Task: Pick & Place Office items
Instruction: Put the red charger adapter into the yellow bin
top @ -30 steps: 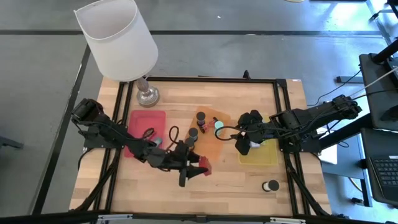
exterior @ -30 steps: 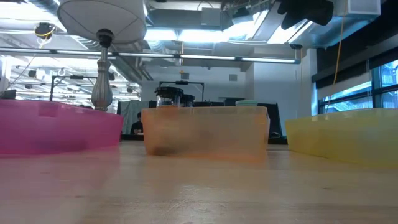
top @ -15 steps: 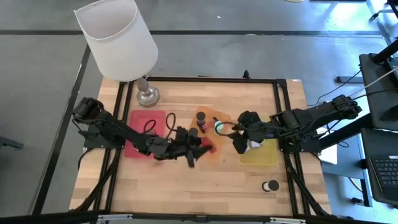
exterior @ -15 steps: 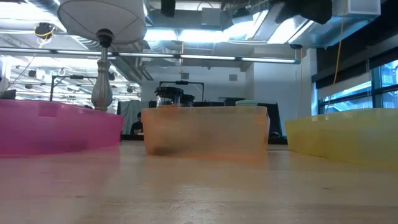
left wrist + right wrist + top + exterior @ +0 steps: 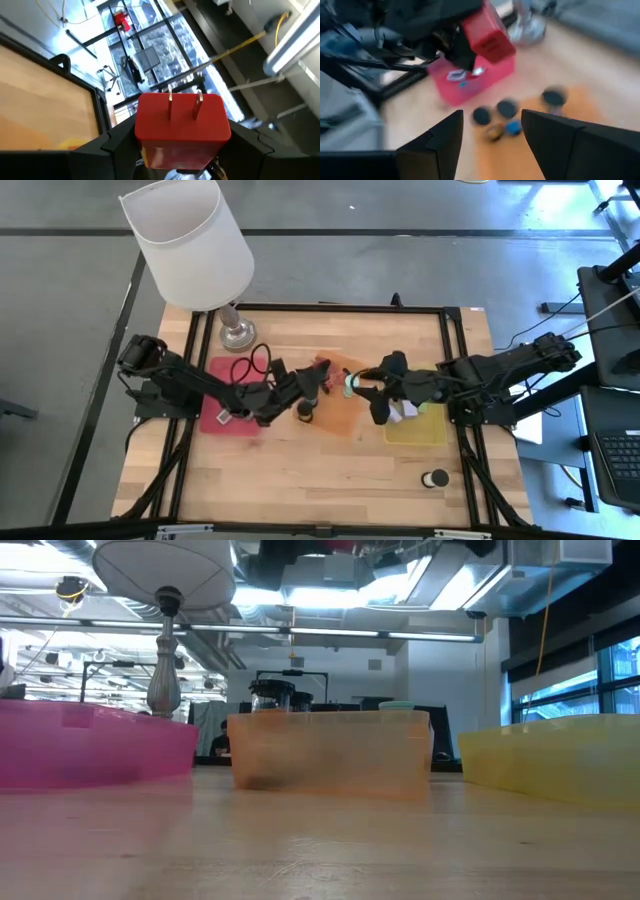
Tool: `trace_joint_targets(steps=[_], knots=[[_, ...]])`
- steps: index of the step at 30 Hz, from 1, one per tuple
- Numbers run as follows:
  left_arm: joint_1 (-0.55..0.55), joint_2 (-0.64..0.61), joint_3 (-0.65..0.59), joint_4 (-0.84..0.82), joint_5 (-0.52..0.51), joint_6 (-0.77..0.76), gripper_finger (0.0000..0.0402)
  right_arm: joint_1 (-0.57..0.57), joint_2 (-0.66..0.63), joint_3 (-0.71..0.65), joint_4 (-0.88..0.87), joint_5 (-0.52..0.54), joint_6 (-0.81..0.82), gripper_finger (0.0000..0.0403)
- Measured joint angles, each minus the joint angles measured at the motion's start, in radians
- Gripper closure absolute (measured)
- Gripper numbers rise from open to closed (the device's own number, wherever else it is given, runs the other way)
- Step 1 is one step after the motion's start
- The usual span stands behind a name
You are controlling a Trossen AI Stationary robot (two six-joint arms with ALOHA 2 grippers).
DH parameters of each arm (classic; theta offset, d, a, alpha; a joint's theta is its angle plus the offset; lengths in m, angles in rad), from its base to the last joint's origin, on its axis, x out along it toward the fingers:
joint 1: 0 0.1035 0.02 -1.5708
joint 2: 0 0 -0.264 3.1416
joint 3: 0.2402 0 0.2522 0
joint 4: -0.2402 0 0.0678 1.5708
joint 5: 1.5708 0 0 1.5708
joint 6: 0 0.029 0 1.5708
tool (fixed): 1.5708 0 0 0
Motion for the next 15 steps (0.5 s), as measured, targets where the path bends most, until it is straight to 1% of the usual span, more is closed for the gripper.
trace_joint_targets(steps=[3,5,9,11,13,15], knots=[[0.019,0.000,0.000,0.001,-0.004,-0.064,0.0178,-0.009,0.002,0.000,0.033,0.077,-0.246,0.0199],[0.029,0.000,0.000,0.003,-0.018,-0.094,0.0178,-0.018,0.002,0.000,0.069,0.090,-0.383,0.0199],[0.050,0.000,0.000,0.024,-0.020,-0.122,0.0178,-0.030,0.002,0.000,0.156,0.094,-0.581,0.0199],[0.056,0.000,0.000,0.053,-0.020,-0.122,0.0178,-0.036,0.002,0.000,0.199,0.094,-0.648,0.0193],[0.065,0.000,0.000,0.063,-0.020,-0.122,0.0178,-0.045,0.002,0.000,0.251,0.096,-0.666,0.0180],[0.071,0.000,0.000,0.106,-0.018,-0.105,0.0178,-0.055,0.002,0.000,0.292,0.097,-0.669,0.0161]])
